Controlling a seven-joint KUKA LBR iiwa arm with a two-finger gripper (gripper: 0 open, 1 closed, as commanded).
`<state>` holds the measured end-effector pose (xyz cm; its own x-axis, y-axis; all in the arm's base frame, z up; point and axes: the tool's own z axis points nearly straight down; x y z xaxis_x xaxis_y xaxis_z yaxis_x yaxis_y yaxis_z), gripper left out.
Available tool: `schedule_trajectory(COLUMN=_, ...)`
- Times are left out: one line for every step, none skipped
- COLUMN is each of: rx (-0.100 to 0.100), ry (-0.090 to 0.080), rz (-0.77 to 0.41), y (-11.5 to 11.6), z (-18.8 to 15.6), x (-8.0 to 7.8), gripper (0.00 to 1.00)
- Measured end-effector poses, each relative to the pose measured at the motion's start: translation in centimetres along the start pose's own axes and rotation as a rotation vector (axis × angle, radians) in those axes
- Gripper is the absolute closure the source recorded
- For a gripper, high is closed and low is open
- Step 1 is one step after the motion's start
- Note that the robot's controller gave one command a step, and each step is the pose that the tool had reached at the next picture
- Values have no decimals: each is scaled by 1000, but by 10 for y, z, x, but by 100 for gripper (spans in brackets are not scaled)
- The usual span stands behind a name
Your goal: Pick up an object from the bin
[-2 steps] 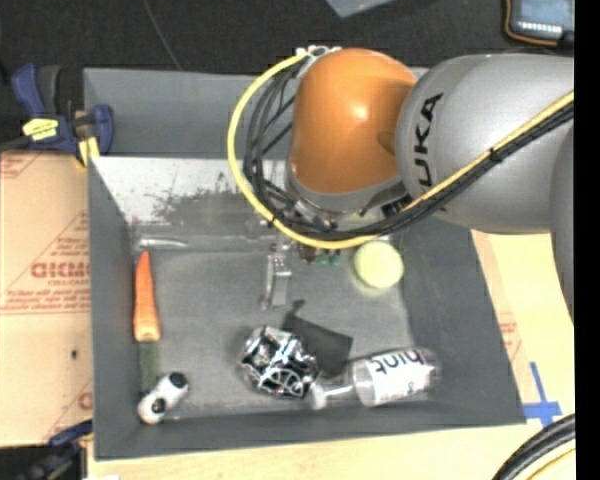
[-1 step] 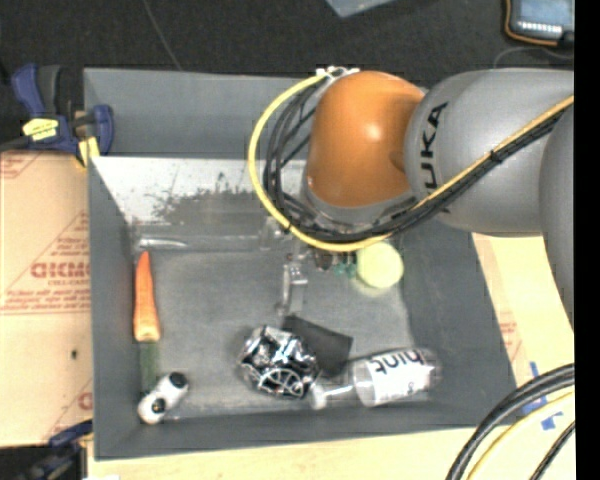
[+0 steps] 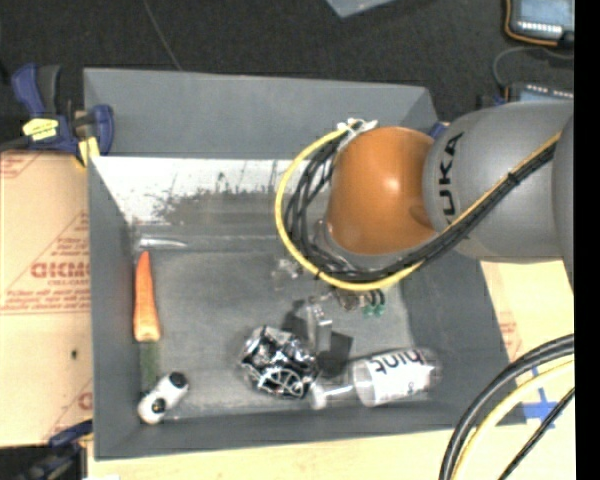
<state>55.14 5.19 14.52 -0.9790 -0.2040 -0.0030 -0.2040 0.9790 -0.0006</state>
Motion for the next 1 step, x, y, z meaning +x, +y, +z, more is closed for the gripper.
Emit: schedule_trajectory(rx=-1, ry=-2, rz=-68, y=-19, z=22, x=23, gripper=0)
